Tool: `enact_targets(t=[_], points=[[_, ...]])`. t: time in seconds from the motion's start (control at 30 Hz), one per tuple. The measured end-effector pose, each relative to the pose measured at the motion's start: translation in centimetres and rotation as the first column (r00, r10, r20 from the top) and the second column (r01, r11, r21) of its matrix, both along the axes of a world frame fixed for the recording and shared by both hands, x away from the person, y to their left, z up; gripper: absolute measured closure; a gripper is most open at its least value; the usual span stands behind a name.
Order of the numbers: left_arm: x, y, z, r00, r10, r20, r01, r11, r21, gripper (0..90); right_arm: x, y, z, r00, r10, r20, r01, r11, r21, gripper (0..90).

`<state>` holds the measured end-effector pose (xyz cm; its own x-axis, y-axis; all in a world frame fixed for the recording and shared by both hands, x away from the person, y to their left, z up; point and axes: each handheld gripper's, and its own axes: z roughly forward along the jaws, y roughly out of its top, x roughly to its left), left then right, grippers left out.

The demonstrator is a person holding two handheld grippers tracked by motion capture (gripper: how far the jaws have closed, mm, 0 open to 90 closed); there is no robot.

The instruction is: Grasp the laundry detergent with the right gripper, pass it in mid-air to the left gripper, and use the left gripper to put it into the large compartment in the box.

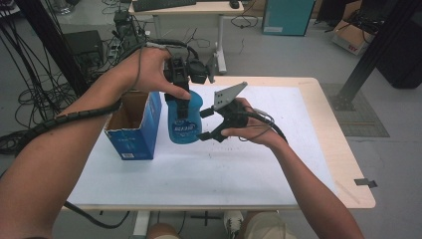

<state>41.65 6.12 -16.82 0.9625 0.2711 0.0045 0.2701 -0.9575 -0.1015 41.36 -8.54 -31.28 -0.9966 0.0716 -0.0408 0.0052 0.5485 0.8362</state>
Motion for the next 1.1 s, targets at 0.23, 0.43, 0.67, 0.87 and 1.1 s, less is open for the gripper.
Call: enact_targets(t=[0.23, 0.43, 0.67, 0.87, 1.1], points=[[0.6, 0.9, 1.0, 0.9959, 0.088, 0.019, -0.088, 0.996, -0.01, 38.0, 0.6, -2.0, 0.0, 0.9873, -0.143, -0.069, 0.132, 0.98, -0.147, 5.9], [1.2, 1.5, 2.0, 0.9851, 0.166, 0.044, -0.166, 0.9861, 0.001, 38.0, 0.9, -4.3, 0.0, 0.9738, -0.203, -0.102, 0.187, 0.97, -0.153, 4.1], [1.8, 2.8, 3.9, 0.9456, 0.314, 0.084, -0.313, 0.9493, -0.027, 37.9, 0.8, -7.4, 0.3, 0.9588, -0.268, -0.095, 0.245, 0.949, -0.199, 4.1], [2.1, 4.0, 5.5, 0.9236, 0.371, 0.097, -0.37, 0.9286, -0.024, 37.9, 0.5, -9.7, 0.7, 0.9473, -0.31, -0.079, 0.287, 0.932, -0.222, 4.1], [2.2, 5.5, 7.2, 0.8828, 0.455, 0.118, -0.454, 0.8904, -0.033, 37.9, 0.0, -11.7, 0.8, 0.9371, -0.343, -0.065, 0.317, 0.914, -0.254, 4.2]])
